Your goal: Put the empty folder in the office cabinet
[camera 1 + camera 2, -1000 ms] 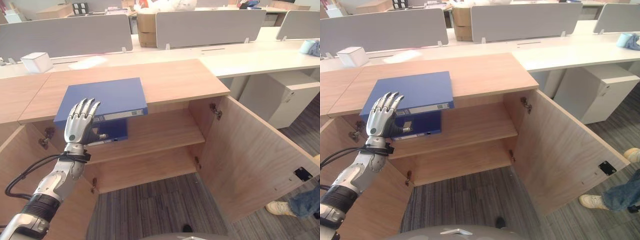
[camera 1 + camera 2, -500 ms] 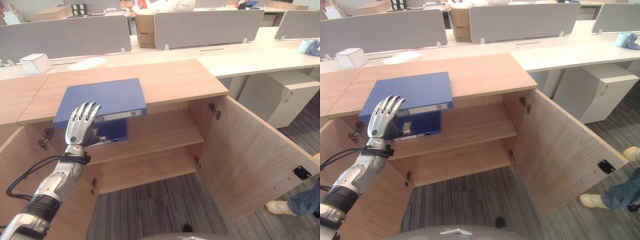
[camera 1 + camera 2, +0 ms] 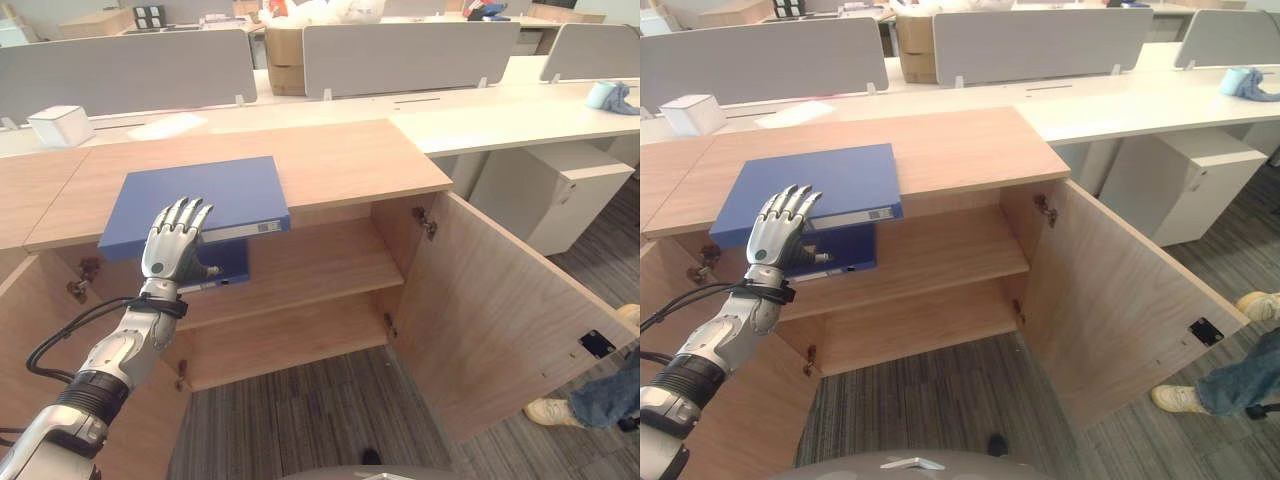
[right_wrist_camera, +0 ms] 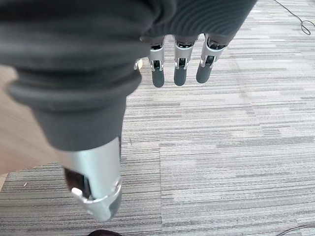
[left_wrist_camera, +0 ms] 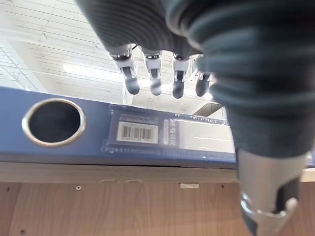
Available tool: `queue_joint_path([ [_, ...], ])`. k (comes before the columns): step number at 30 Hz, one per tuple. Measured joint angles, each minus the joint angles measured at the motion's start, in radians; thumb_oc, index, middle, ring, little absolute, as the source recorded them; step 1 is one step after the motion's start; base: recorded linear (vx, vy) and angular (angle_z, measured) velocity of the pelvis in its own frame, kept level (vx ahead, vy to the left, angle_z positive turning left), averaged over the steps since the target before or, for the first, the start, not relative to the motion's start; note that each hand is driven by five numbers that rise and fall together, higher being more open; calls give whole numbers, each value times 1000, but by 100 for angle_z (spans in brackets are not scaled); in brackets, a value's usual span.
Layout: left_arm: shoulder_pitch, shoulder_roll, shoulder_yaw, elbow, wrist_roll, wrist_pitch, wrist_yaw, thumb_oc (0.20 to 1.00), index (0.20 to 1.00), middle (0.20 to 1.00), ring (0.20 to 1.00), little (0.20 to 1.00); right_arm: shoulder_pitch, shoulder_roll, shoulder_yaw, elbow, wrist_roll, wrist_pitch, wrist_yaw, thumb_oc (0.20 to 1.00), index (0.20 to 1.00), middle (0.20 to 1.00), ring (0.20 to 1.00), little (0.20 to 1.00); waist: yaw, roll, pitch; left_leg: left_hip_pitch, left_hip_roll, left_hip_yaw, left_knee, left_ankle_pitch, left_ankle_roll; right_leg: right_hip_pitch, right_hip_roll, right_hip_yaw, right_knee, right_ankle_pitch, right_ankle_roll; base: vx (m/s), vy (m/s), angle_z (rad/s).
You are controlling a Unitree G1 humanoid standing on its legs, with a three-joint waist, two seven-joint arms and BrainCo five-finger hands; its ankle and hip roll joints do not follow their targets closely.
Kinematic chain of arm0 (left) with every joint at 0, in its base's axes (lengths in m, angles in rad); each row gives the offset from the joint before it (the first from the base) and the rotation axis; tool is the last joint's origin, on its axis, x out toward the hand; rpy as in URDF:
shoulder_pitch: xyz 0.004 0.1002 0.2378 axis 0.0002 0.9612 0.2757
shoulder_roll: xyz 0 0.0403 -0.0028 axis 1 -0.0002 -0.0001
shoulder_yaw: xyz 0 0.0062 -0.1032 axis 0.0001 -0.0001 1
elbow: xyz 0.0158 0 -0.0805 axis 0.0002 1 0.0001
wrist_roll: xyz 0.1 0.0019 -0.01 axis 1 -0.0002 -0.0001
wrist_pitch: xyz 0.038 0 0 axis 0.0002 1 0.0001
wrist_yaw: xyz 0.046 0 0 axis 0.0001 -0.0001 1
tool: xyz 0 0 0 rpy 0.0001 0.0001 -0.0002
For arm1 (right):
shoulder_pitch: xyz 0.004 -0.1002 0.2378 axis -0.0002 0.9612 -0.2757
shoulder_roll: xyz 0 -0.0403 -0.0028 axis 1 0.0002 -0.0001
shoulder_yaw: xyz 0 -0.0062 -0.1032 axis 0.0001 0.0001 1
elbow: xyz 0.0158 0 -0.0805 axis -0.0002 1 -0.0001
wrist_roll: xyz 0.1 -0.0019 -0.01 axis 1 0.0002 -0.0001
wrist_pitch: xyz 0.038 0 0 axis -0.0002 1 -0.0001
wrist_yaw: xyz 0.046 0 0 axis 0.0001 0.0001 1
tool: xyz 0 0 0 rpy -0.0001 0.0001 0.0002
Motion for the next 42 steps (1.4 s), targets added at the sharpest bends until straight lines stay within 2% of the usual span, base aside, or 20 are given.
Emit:
queue_joint_path([
  [15,-1,0,-4,1,0,0,-1,1000,1000,1000,1000,1000,5,-4,-1,0,0,0,0,1000,1000,1000,1000,1000,-3,16,20,1,0,10,0,-1,0,-3,1,6,0,0,0,2,1,-1],
  [42,-89,21,-69,79,12,11,-3,1000,1000,1000,1000,1000,1,-15,-2,0,1,-2,0,1000,1000,1000,1000,1000,-6,8,40,-3,0,17,0,-2,0,-11,2,7,0,1,1,0,0,0],
])
